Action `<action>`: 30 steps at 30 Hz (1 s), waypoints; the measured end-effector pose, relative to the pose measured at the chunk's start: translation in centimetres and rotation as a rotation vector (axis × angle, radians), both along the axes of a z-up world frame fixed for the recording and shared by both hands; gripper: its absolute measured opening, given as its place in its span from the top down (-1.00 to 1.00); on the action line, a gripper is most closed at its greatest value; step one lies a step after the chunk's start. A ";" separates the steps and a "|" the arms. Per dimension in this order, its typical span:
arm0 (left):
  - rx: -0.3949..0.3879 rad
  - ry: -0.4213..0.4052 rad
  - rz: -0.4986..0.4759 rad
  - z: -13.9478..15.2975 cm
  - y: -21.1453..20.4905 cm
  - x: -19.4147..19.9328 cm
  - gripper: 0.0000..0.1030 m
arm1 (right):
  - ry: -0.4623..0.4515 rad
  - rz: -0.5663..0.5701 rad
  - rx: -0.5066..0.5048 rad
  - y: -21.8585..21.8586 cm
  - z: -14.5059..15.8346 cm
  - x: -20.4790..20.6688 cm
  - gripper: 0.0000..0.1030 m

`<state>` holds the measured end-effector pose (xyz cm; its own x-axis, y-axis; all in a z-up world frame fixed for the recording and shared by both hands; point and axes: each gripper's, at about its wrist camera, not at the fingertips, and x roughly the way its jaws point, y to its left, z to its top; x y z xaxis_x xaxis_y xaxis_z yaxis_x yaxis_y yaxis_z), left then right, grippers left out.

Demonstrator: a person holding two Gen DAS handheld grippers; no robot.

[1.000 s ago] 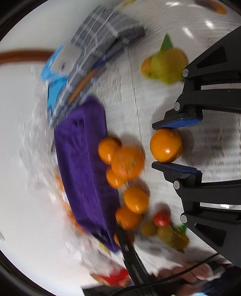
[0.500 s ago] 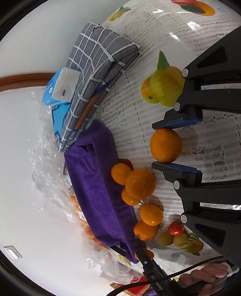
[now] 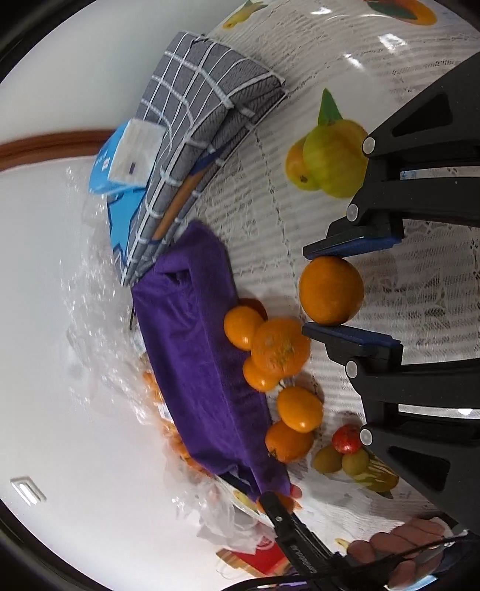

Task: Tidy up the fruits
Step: 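Carry both held oranges up and over the purple towel in the tray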

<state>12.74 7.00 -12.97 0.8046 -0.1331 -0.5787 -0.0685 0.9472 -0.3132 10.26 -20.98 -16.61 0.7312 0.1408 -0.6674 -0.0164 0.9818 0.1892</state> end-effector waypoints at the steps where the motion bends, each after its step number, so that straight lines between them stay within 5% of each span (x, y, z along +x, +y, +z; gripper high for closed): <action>1: 0.000 0.011 0.020 0.1 0.2 -0.2 0.27 | 0.002 0.004 0.001 0.0 0.0 0.0 0.33; 7: -0.024 -0.003 0.035 2.9 1.2 -1.6 0.27 | 0.024 0.013 0.112 -0.8 1.5 0.9 0.33; 11: 0.052 -0.026 0.050 5.9 0.9 -1.7 0.27 | -0.047 0.020 0.064 -0.5 4.6 1.4 0.33; 22: 0.069 -0.048 0.108 11.9 2.2 1.4 0.27 | -0.110 0.032 -0.031 1.7 10.8 4.9 0.33; 30: 0.115 -0.025 0.081 12.5 1.8 5.9 0.27 | -0.110 0.036 -0.053 3.8 11.8 9.5 0.33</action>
